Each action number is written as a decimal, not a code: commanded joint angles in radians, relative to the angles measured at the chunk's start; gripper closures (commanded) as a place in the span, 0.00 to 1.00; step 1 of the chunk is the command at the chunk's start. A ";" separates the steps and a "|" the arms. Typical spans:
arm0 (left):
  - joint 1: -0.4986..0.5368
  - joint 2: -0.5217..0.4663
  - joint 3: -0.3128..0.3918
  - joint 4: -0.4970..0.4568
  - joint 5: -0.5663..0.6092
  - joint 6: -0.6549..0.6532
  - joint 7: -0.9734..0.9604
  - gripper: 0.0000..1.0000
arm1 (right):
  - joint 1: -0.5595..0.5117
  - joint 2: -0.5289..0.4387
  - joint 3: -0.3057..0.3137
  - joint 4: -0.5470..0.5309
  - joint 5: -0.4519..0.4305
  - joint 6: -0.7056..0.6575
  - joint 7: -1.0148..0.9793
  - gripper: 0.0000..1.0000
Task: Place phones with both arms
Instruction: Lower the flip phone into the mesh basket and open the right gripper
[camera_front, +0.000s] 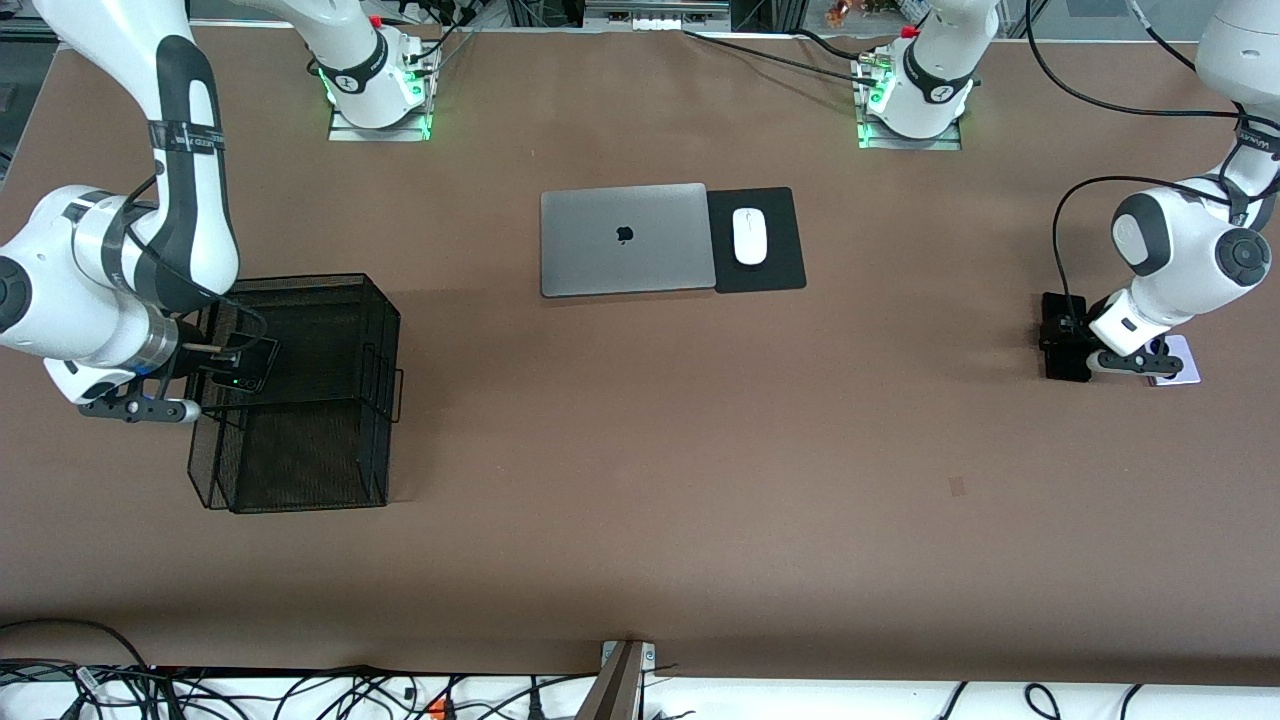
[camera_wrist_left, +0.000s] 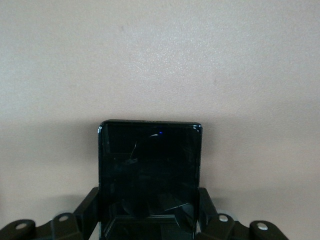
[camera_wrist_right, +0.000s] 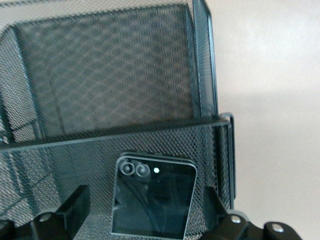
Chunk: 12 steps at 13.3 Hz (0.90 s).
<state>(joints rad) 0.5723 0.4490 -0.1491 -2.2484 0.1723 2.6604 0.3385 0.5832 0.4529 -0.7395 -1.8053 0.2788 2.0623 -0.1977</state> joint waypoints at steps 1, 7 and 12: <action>0.001 0.017 -0.006 0.032 0.000 -0.011 -0.003 1.00 | 0.001 0.000 -0.003 0.067 0.019 -0.050 -0.009 0.00; -0.003 -0.030 -0.035 0.127 0.000 -0.221 -0.003 1.00 | -0.034 0.050 -0.006 0.286 0.020 -0.299 0.010 0.00; -0.014 -0.043 -0.104 0.220 0.001 -0.345 -0.087 1.00 | -0.089 0.064 -0.004 0.467 0.063 -0.503 0.089 0.01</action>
<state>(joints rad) 0.5699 0.4220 -0.2227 -2.0573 0.1723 2.3617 0.3027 0.5462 0.4869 -0.7436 -1.4424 0.2937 1.6565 -0.1280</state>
